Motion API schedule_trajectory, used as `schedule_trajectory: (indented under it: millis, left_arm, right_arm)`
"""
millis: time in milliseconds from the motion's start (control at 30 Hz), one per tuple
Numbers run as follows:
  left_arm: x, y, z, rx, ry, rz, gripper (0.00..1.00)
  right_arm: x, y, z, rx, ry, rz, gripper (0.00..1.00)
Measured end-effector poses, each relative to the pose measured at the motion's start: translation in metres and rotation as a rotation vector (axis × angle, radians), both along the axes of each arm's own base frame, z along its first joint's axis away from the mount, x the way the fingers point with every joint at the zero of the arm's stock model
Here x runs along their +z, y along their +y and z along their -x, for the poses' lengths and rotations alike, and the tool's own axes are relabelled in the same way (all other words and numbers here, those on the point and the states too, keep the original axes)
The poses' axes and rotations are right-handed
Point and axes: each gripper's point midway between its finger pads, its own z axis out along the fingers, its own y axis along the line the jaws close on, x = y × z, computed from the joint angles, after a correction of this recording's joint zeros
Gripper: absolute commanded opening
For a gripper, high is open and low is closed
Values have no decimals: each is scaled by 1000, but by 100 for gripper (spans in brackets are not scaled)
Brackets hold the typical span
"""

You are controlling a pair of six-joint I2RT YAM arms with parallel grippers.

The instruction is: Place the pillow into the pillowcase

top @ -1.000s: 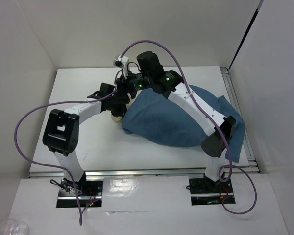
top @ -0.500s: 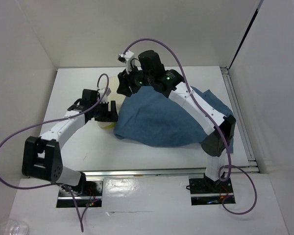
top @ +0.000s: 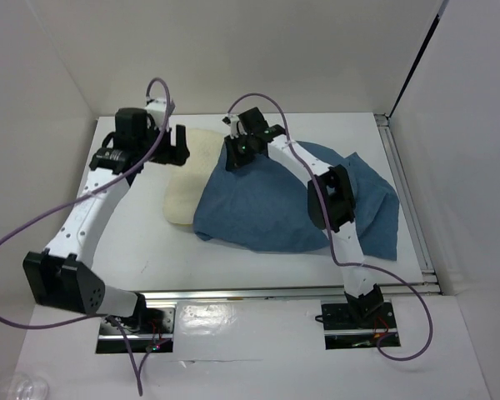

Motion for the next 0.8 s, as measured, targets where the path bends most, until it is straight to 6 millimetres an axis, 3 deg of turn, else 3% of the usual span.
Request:
schedule_trajectory:
  millis: [67,167,300,500,633,800]
  left_arm:
    - [14,6,-26,25,-36,-9,88]
    - [11,23,-72,74,-39,-26,88]
    - [-18,41,-134,115,17,-24,88]
    - [-65,46,-205,44,88,64,88]
    - [-98,36,-215,-49,150,142,89]
    - [-126,12,-202,-229,238,223,89]
  right_arm:
    - [-22,1,-2,1,57,-9,16]
    - [-30,4,2,23,97,-30,14]
    - [-30,4,14,69,110,-37,13]
    - [-31,-14,59,121,154,11,12]
    - [-25,-20,80,148,169,33,12]
    - [-25,-23,84,160,170,47,12]
